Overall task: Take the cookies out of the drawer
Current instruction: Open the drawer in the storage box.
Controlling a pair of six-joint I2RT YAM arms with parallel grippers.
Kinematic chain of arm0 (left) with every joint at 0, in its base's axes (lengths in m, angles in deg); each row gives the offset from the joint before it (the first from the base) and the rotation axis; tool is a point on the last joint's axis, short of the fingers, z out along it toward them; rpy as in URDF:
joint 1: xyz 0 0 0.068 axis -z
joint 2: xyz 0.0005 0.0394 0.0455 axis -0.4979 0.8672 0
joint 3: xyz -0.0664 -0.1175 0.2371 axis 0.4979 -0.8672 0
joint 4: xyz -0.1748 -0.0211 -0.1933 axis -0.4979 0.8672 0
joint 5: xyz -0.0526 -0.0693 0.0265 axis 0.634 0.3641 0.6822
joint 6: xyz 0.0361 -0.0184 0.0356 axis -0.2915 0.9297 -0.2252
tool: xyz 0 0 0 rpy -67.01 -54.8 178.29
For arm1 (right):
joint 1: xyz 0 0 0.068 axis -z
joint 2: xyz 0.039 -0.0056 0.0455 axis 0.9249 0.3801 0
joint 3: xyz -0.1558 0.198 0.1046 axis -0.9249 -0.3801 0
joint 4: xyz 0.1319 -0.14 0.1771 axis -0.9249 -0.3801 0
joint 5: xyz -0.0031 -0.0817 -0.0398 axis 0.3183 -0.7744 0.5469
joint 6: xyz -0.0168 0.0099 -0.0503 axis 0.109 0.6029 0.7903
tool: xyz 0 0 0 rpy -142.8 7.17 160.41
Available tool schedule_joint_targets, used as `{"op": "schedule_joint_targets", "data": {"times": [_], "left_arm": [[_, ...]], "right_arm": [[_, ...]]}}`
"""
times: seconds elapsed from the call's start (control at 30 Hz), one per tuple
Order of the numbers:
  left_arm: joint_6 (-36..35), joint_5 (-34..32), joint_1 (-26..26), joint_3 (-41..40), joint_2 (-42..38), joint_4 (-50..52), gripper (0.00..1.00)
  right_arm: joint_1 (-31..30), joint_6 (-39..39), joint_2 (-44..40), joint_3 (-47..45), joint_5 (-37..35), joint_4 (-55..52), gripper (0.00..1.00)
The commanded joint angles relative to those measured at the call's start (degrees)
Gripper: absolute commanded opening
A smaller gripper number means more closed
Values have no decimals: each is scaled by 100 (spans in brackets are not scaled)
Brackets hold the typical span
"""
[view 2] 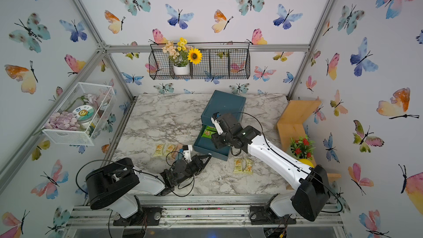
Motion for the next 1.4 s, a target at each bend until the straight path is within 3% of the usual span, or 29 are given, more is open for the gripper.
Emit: {"op": "schedule_joint_targets", "data": {"times": [0.0, 0.37, 0.77, 0.93, 1.37], "left_arm": [[-173, -241, 70, -113, -283, 147, 0], [-462, -83, 87, -252, -418, 109, 0], [-839, 308, 89, -300, -167, -544, 0], [-629, 228, 183, -303, -103, -607, 0], [-339, -70, 360, -359, -188, -518, 0]], "right_arm": [[-51, 409, 161, 191, -136, -98, 57], [-62, 1622, 808, 708, 91, -228, 64], [-123, 3095, 1239, 733, 247, -279, 65], [-132, 3556, 1497, 778, 154, -50, 66], [-132, 4044, 2259, 1204, -181, 166, 66]]}}
